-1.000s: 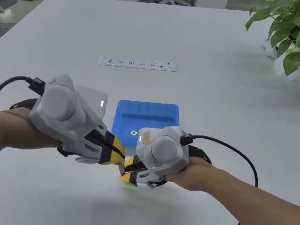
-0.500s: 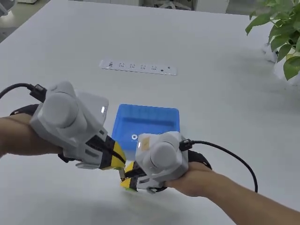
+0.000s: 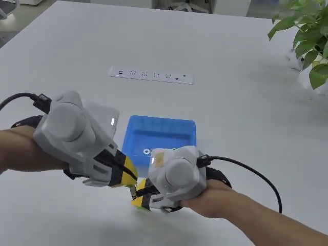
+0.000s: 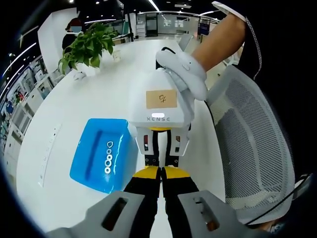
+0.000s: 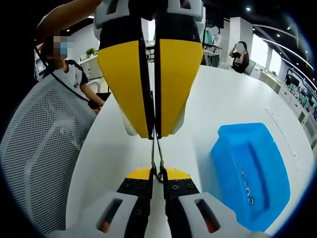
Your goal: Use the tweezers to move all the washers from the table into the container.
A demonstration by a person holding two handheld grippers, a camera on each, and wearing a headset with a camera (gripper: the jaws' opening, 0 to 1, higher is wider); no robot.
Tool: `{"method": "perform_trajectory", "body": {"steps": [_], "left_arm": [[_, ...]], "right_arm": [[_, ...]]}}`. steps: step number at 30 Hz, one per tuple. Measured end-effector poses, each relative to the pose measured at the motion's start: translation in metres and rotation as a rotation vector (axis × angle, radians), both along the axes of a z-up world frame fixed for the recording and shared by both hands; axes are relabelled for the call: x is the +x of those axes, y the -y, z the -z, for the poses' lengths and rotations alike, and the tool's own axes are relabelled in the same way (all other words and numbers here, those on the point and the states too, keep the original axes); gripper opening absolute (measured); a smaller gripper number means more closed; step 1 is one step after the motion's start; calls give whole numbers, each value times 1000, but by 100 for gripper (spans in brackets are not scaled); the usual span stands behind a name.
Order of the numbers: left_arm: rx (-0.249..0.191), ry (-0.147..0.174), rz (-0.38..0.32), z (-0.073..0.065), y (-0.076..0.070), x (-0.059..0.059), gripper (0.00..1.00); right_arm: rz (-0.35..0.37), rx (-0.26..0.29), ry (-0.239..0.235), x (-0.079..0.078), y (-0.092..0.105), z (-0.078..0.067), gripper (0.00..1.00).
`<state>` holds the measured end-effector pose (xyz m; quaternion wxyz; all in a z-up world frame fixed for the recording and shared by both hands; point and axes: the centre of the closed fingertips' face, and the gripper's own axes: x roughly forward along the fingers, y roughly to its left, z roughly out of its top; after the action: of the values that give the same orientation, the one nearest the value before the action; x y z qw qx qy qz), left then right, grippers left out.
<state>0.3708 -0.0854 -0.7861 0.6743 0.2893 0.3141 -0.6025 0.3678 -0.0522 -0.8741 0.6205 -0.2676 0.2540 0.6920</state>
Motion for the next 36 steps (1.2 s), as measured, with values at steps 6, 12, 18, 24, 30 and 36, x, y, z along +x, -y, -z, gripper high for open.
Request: {"method": "perform_trajectory", "body": {"steps": [6,12,18,24,30,36], "left_arm": [[-5,2,-3,-3,0,0,5],[-21,8,-10,-11,0,0,5],[-30,17,-8,-19,0,3,5],[-37,25,-10,-27,1,5,5],[-41,38,-9,-36,1,9,5],[-45,55,-8,-45,1,16,5]], "right_arm": [[-4,6,1,-1,-2,-3,9],[-10,9,15,0,-2,-11,9],[-6,14,32,3,-1,-19,9],[8,18,38,6,-1,-28,9],[11,16,54,10,-1,-36,9],[20,18,73,20,-1,-46,9]]}}
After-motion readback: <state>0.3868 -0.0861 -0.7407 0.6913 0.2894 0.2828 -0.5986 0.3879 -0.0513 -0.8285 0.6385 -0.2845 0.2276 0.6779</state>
